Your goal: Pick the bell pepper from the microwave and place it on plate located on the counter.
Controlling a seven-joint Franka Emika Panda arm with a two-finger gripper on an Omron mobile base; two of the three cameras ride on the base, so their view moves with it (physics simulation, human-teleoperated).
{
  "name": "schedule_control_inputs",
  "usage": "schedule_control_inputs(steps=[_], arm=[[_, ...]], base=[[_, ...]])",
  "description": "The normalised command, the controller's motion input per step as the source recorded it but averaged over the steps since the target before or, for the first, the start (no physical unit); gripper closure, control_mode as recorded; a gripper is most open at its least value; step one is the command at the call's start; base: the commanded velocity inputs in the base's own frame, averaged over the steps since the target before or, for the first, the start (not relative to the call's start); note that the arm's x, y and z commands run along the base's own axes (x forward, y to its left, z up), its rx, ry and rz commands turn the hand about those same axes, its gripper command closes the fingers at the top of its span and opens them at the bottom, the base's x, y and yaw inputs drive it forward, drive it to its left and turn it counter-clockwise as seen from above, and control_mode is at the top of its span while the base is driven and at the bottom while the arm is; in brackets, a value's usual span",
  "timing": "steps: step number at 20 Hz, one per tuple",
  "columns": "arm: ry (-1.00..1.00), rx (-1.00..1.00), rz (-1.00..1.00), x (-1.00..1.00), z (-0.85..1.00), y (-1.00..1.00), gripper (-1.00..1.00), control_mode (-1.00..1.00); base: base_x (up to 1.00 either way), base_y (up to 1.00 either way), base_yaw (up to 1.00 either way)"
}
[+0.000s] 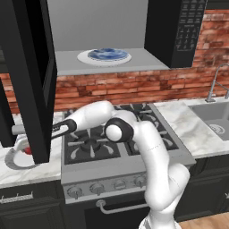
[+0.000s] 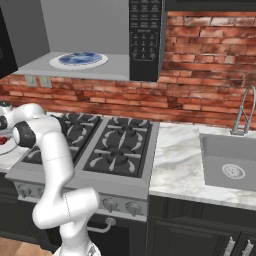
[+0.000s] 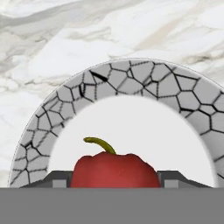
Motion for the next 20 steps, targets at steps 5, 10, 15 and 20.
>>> schedule_control_inputs(steps=[5,10,15,20], arm=[[0.0,0.0,0.0,0.0,0.0,0.0,1.0,-1.0],[0.0,0.0,0.0,0.0,0.0,0.0,1.0,-1.0],[0.0,0.0,0.0,0.0,0.0,0.0,-1.0,-1.0],[0.0,0.0,0.0,0.0,0.0,0.0,-1.0,-1.0]], base=[[0.0,0.0,0.0],[0.0,0.0,0.0],[0.0,0.0,0.0],[0.0,0.0,0.0]])
